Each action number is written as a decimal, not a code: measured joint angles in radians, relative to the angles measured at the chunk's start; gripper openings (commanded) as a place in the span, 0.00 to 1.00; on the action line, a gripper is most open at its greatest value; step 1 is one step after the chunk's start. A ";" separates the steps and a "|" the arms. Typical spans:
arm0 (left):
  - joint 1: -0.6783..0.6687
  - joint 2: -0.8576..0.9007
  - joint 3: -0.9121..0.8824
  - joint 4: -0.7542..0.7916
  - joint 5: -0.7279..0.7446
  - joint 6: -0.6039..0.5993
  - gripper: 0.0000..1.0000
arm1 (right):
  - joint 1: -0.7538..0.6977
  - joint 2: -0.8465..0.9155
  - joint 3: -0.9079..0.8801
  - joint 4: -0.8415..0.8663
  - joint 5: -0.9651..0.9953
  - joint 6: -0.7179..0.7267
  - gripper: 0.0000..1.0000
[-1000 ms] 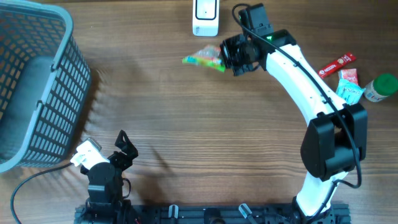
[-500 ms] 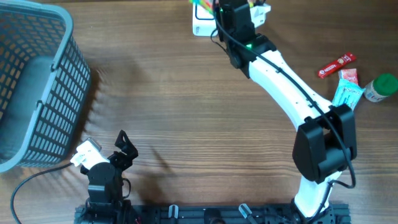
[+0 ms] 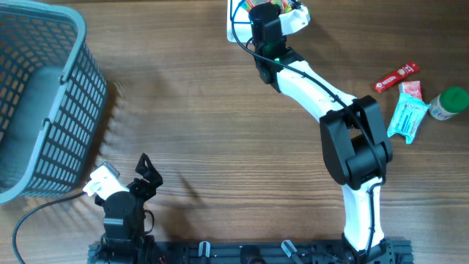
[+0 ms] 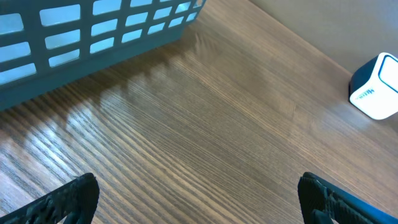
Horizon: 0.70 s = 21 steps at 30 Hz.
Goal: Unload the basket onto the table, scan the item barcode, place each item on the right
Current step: 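Lift the Haribo bag and hold it up to the white scanner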
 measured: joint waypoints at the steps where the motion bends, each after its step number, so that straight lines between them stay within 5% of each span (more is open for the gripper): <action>1: 0.000 0.000 0.000 0.000 0.000 0.000 1.00 | 0.000 0.000 0.000 0.007 0.006 -0.008 0.05; 11: 0.000 0.000 0.000 0.000 0.000 0.000 1.00 | 0.008 0.109 0.000 0.119 0.027 -0.049 0.05; 21: 0.000 0.000 0.000 0.000 0.000 0.000 1.00 | 0.062 0.135 0.000 0.146 0.090 -0.412 0.05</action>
